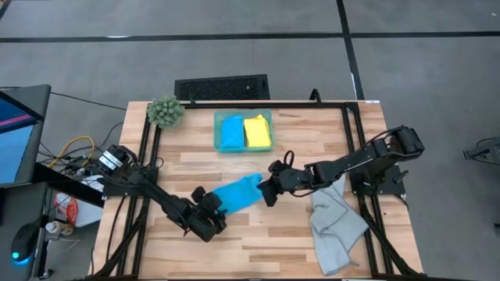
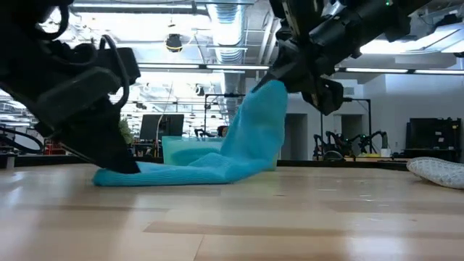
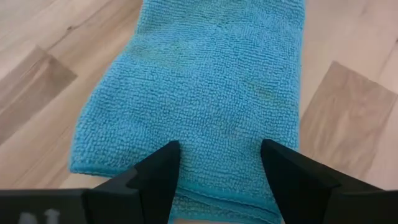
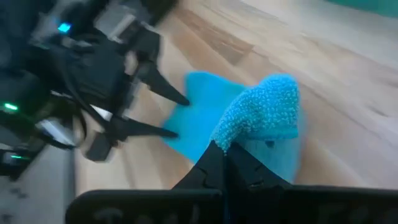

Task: Fold microfiber towels
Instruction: Fold the blue microfiber towel

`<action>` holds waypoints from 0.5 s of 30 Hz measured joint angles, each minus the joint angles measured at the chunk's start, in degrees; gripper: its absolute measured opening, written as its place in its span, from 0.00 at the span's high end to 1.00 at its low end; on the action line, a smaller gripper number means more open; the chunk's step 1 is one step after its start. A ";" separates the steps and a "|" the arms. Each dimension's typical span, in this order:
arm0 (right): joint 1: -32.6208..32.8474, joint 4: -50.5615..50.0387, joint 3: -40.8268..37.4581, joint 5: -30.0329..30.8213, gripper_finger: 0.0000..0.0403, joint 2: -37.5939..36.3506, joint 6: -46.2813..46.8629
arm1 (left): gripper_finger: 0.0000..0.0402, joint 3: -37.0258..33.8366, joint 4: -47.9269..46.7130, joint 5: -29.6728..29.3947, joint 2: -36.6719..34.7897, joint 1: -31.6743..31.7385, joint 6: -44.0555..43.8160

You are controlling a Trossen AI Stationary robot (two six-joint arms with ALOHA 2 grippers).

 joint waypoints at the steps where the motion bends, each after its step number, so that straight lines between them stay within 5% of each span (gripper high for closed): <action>1: -0.24 0.79 0.67 -0.61 0.97 0.87 0.02 | 0.45 0.00 0.56 0.18 0.02 0.34 0.72; 15: -0.36 -0.70 18.22 -6.15 0.96 16.89 -4.55 | 0.45 0.37 8.02 0.40 2.66 2.41 5.62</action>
